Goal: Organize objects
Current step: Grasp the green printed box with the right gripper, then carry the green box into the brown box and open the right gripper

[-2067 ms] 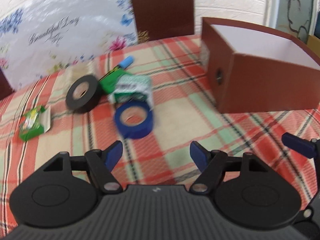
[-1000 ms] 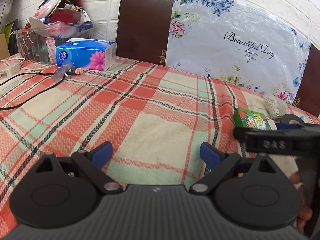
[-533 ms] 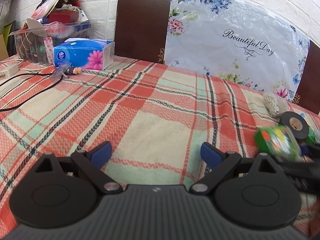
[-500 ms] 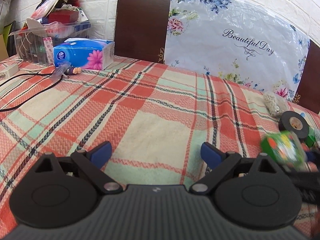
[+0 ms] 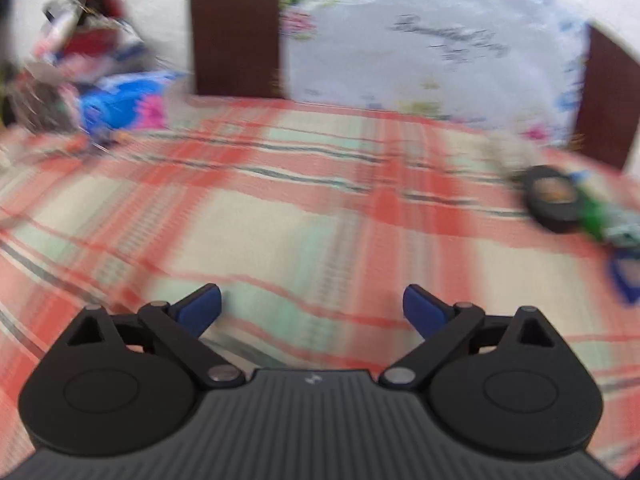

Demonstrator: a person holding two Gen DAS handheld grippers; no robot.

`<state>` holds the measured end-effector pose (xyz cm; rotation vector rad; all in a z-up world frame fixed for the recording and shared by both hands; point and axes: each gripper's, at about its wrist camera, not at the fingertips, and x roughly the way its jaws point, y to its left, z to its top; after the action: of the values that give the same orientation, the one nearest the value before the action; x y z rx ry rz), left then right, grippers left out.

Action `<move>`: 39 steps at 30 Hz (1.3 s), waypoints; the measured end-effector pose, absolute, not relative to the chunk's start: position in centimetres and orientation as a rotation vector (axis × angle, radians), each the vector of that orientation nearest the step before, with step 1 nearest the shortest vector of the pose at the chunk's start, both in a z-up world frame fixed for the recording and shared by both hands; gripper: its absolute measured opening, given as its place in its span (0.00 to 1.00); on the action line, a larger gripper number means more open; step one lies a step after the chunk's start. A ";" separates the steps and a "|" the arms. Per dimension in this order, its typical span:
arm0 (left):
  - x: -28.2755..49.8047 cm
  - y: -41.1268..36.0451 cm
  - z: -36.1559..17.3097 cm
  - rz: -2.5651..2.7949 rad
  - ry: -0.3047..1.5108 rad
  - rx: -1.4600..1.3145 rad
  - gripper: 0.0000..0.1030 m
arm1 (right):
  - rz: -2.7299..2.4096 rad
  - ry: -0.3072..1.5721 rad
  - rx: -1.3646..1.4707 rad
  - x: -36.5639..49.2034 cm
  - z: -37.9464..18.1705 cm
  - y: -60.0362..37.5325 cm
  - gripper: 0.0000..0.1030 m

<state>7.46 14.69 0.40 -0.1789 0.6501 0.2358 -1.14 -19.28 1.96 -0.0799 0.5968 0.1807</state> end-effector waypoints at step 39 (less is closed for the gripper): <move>14.4 -24.3 11.3 -0.617 0.591 0.111 0.44 | -0.077 0.222 -0.099 6.4 10.1 -32.0 0.57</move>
<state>14.44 -24.32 11.35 0.1106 0.5905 -0.6165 6.42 -31.99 10.14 -0.0987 0.2221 -0.0769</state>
